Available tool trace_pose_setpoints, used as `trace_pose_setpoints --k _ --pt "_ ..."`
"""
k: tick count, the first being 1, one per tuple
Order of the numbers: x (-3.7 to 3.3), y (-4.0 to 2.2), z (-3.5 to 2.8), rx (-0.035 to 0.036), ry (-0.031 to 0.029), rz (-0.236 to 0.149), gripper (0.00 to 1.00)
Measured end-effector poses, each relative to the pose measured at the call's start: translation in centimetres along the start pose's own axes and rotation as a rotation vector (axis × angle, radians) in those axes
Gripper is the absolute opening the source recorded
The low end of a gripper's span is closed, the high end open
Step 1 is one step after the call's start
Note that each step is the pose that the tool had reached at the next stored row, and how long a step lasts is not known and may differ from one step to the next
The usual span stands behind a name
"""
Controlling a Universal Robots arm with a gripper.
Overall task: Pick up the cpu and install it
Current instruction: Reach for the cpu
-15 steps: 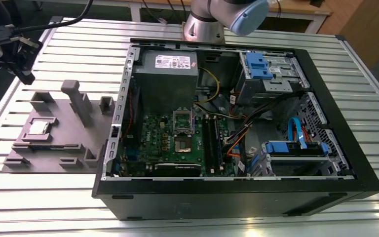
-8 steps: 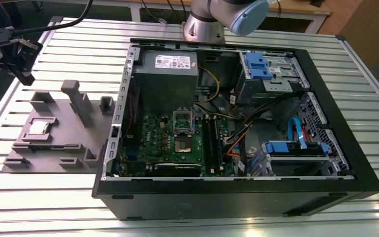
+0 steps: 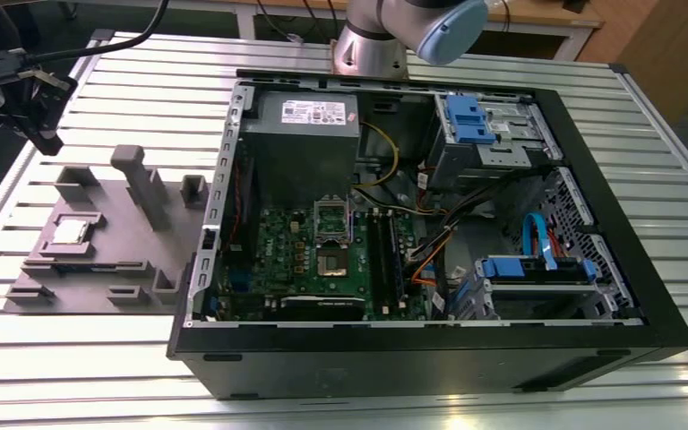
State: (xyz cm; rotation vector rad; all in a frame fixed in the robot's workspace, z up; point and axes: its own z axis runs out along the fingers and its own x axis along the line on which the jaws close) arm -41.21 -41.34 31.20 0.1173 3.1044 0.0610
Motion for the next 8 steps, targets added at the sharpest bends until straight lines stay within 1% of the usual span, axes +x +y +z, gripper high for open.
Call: trace_pose_setpoints --k 4,8 --pt "0.17 -0.02 0.21 0.0001 0.0002 0.0 0.1" --pt "0.57 -0.07 0.69 0.0001 0.0001 0.0 0.1"
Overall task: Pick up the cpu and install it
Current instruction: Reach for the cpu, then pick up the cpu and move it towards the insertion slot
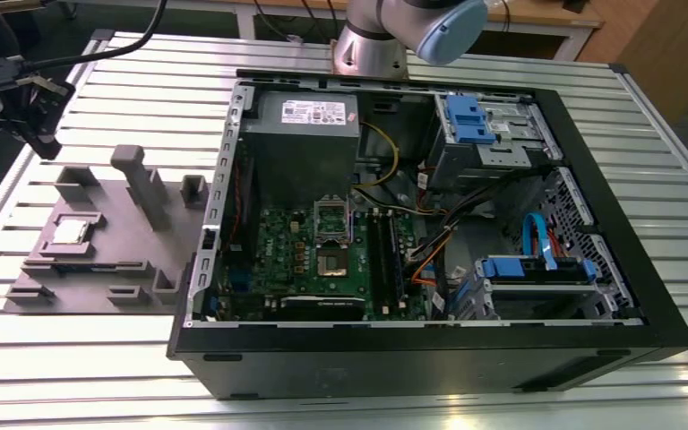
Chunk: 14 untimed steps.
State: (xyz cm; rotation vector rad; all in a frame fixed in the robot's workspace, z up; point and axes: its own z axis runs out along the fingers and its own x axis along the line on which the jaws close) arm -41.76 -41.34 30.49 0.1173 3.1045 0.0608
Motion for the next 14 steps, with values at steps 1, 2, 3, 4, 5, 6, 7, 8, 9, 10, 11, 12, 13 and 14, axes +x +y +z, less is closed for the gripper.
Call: trace_pose_setpoints --k 1,2,3,4,5,6,7,8,9,10,11,12,13,14 --pt "0.15 -0.02 0.14 -0.0001 0.0 0.0 0.1" --pt "0.29 -0.03 0.3 -0.0001 -0.0001 0.0 0.1" --pt "0.43 -0.05 0.49 -0.0001 -0.0001 0.0 0.1" --pt "0.57 -0.06 0.67 -0.0002 -0.0002 0.0 0.1" --pt "0.71 -0.08 0.84 -0.0001 -0.0001 0.0 0.1" --pt "0.85 -0.1 1.02 0.0002 -0.0001 0.0 0.1" --pt "0.98 -0.12 1.19 0.0005 -0.0001 0.0 0.1" --pt "1.09 -0.14 1.37 0.001 -0.0001 0.0 0.1" --pt "1.2 -0.16 1.54 0.0013 0.0 0.0 0.1" --pt "1.3 -0.2 1.73 0.0016 0.0001 0.0 0.1" --pt "1.38 -0.24 1.9 0.0016 0.0002 0.0 0.1" --pt "1.45 -0.27 2.09 0.0016 0.0003 0.0 0.1" --pt "1.52 -0.3 2.27 0.0017 0.0006 0.0 0.1" --pt "1.59 -0.34 2.44 0.0019 0.001 0.0 0.1"
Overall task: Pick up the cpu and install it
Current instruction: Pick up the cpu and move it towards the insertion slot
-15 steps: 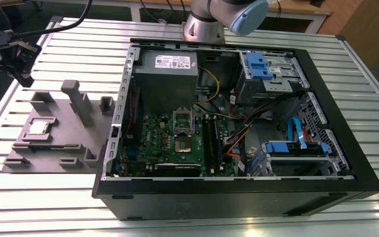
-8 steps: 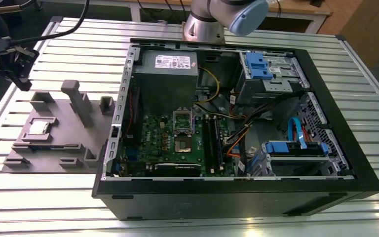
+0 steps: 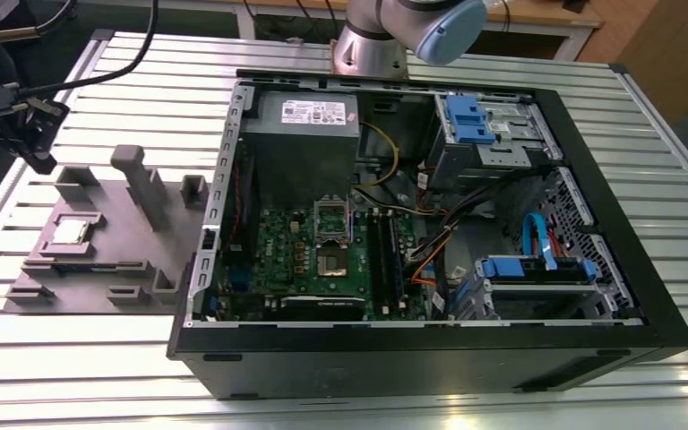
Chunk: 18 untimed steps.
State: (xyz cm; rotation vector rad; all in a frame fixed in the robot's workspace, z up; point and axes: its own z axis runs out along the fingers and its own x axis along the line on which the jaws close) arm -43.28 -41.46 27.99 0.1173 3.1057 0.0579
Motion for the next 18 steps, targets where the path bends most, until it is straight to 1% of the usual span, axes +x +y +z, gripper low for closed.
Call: trace_pose_setpoints --k 2,8,13,14,16,18 --pt "0.13 -0.06 0.35 0.0006 0.0009 0.0 0.1" --pt "0.43 -0.22 1.26 0.0062 0.0059 0.0 0.1" --pt "0.51 -0.45 1.75 0.0171 0.0148 0.0 0.1" --pt "0.51 -0.51 1.86 0.0184 0.0166 0.0 0.1" --pt "0.51 -0.66 2.1 0.0193 0.0184 0.0 0.1" --pt "0.5 -0.86 2.32 0.0193 0.0185 0.0 0.1"
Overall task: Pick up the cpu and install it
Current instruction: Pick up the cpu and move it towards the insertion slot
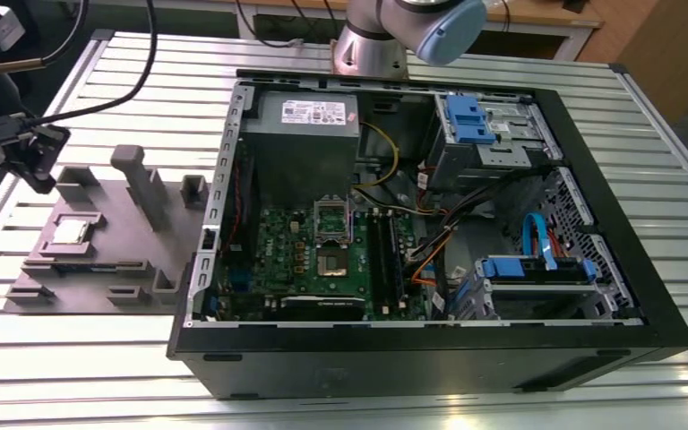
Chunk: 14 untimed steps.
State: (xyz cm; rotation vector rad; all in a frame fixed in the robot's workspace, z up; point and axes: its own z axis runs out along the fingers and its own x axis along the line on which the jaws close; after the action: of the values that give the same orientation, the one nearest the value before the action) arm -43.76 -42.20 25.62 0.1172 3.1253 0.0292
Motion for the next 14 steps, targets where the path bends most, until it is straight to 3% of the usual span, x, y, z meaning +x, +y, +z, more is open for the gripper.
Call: trace_pose_setpoints --k 14 --pt "-0.08 -1.07 1.45 -0.0005 0.0005 -0.032 0.1"
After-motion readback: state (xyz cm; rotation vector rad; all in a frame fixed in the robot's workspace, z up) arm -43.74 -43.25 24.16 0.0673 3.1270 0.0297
